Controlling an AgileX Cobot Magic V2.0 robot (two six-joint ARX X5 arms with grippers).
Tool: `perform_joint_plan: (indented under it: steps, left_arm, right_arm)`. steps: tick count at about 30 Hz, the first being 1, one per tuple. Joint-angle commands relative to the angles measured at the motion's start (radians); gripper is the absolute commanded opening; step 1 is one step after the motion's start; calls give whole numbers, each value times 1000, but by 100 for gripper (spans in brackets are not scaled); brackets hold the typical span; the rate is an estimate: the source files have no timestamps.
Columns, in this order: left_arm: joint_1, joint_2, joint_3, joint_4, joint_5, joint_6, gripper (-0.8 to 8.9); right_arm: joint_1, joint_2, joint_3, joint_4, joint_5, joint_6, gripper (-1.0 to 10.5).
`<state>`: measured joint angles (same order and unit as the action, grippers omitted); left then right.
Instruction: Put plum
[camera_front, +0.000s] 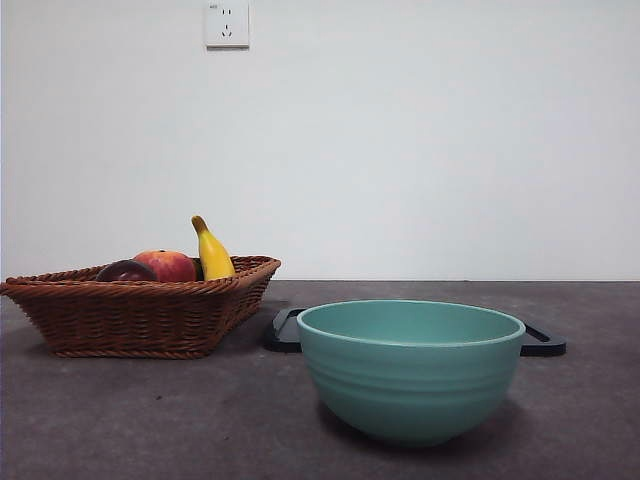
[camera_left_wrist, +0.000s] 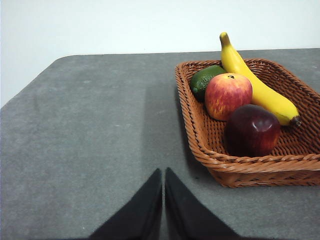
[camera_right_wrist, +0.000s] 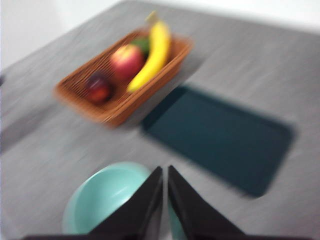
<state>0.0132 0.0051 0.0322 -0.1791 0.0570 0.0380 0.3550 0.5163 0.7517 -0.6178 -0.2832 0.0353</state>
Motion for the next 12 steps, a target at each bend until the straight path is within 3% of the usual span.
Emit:
perform_joint_plan:
  steps: [1, 5, 12]
  left_arm:
    - [2, -2, -21, -8, 0, -2, 8]
    - [2, -2, -21, -8, 0, -2, 8]
    - [2, -2, -21, -8, 0, -2, 8]
  right_arm:
    - [-92, -55, -63, 90, 4, -83, 5]
    - [-246, -219, -259, 257, 38, -99, 5]
    - [-319, -390, -486, 393, 142, -88, 5]
